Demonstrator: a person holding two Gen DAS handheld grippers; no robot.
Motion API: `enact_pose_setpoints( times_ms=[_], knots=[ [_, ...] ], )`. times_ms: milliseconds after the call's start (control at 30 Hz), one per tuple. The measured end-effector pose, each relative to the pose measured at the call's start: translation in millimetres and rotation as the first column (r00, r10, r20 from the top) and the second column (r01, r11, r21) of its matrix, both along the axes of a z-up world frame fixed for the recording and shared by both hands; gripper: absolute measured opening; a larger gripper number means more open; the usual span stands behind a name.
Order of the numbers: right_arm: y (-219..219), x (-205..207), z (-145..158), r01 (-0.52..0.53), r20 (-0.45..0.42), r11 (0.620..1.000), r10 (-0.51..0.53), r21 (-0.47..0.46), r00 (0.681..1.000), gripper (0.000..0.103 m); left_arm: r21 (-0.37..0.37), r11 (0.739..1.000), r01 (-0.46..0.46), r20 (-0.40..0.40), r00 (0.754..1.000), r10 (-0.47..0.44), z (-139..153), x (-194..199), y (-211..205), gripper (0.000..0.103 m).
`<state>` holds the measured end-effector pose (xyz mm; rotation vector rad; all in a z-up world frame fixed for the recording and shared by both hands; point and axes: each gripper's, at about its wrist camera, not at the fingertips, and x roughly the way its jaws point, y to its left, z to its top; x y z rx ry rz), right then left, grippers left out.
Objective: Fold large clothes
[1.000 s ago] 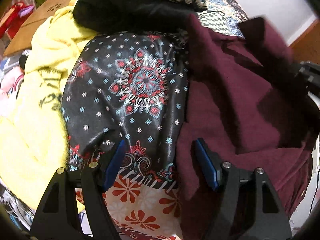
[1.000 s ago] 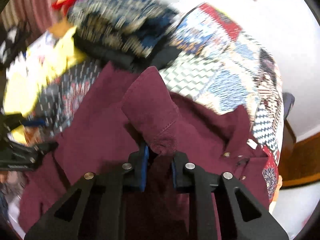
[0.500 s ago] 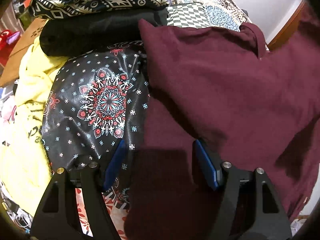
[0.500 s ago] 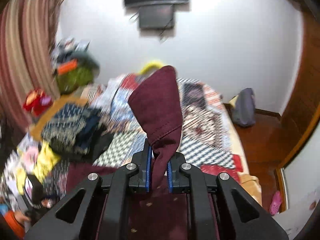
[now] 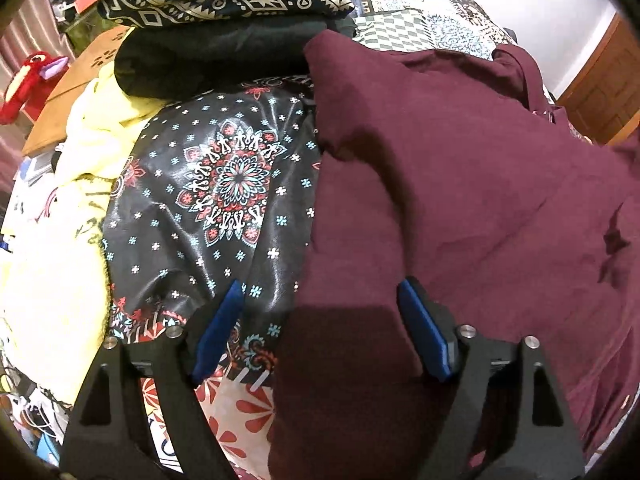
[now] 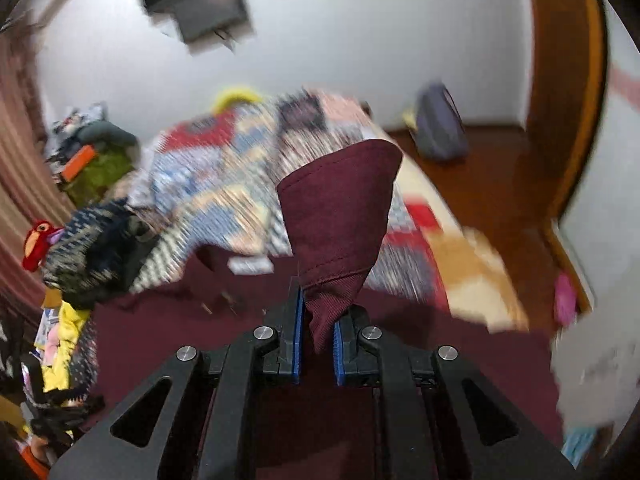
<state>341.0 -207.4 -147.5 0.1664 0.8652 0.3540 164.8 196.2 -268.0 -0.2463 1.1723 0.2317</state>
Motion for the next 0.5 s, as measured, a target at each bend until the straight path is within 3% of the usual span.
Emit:
enact_pose_setpoints(
  times_ms=[133,300,400,500],
  knots=[
    [-29,-7,-49,0.064,-0.153,0.997,-0.055,0.053,0.987,0.01,-0.003,1.0,-0.017,0.002,1.0,0.017,0,-3,4,0.084],
    [-44,-21,-85,0.077,-0.274,0.996,-0.06,0.054,0.96,0.011,-0.001,1.0,-0.024,-0.004,1.0,0.024,-2,-1,3,0.085],
    [-56,-24,-95,0.085,-0.317,0.996,-0.069,0.034,0.946,0.024,0.018,1.0,-0.017,-0.008,1.0,0.017,0,-1,1,0.085],
    [-67,-30,-100,0.106,-0.329,0.993,-0.117,-0.052,0.937,0.038,0.049,0.999,-0.008,-0.014,1.0,0.009,2,1,-3,0.085]
  ],
)
